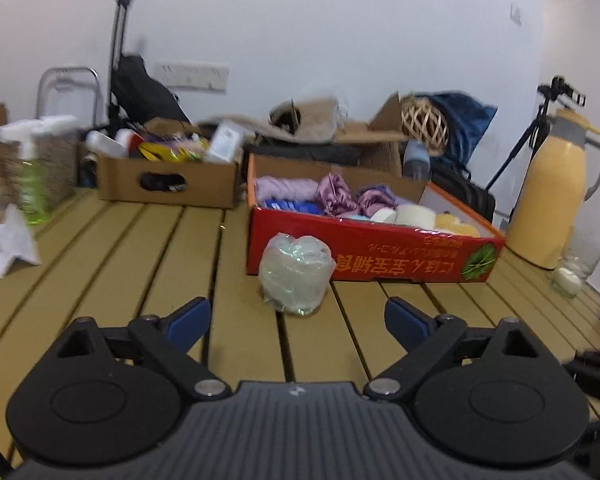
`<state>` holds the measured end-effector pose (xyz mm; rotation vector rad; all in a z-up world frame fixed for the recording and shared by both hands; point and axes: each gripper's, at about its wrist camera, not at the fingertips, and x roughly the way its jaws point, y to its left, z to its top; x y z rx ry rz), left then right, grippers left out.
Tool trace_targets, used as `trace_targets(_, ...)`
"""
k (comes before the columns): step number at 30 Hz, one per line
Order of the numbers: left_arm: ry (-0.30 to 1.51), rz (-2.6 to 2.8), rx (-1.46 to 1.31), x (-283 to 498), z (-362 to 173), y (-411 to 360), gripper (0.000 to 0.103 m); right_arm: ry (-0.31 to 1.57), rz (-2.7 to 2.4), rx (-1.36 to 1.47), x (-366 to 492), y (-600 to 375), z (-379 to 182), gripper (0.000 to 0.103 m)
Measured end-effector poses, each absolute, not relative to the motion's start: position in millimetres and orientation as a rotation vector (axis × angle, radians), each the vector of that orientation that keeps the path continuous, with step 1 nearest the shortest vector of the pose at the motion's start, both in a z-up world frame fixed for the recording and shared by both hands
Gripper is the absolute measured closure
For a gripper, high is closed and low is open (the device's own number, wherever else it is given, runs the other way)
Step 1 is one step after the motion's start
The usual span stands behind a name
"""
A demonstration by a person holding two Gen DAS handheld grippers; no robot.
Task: Organize soft objects
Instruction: 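Grasp the clear plastic bag with the left tool while the right tool grasps the white tissue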
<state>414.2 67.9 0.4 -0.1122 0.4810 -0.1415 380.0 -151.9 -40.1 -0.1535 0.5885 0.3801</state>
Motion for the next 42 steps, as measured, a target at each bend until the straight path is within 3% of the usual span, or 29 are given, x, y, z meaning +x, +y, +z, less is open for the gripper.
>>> trace_targets(1,0.486,-0.143,-0.101,424.6,-1.4,66.1,0.008,0.622,0.386,-0.162,388.3,-150.2,-43.3,0.060)
trace_targets(3,0.518,-0.155,-0.089,448.8,-4.4,63.8,0.008,0.665,0.429,-0.137,400.5,-151.8,-46.9,0.071)
trace_targets(4,0.530,-0.163,-0.093,460.1,-6.0,62.1,0.009,0.674,0.444,-0.120,405.5,-153.8,-45.9,0.086)
trace_targets(5,0.539,-0.169,-0.094,470.7,-8.1,61.5,0.011,0.674,0.450,-0.115,409.5,-155.3,-45.5,0.090)
trace_targets(8,0.549,-0.120,-0.085,492.9,-15.7,59.3,0.037,0.624,0.443,-0.104,421.2,-158.7,-39.7,0.090)
trace_targets(10,0.574,-0.140,-0.114,499.2,-21.2,61.1,0.062,0.586,0.446,-0.068,426.3,-162.2,-35.7,0.090)
trace_targets(13,0.566,-0.158,-0.121,494.4,-23.9,63.0,0.067,0.560,0.450,-0.030,429.7,-167.1,-35.5,0.090)
trace_targets(22,0.508,-0.196,-0.203,421.6,8.4,60.7,0.068,0.535,0.447,-0.030,415.8,-166.1,-29.5,0.090)
trace_targets(34,0.478,-0.261,-0.303,249.3,34.6,60.7,0.067,0.455,0.421,0.052,286.5,-196.5,13.5,0.090)
trace_targets(42,0.428,-0.280,-0.282,217.2,48.1,55.7,0.067,0.396,0.417,0.059,236.9,-203.5,30.2,0.090)
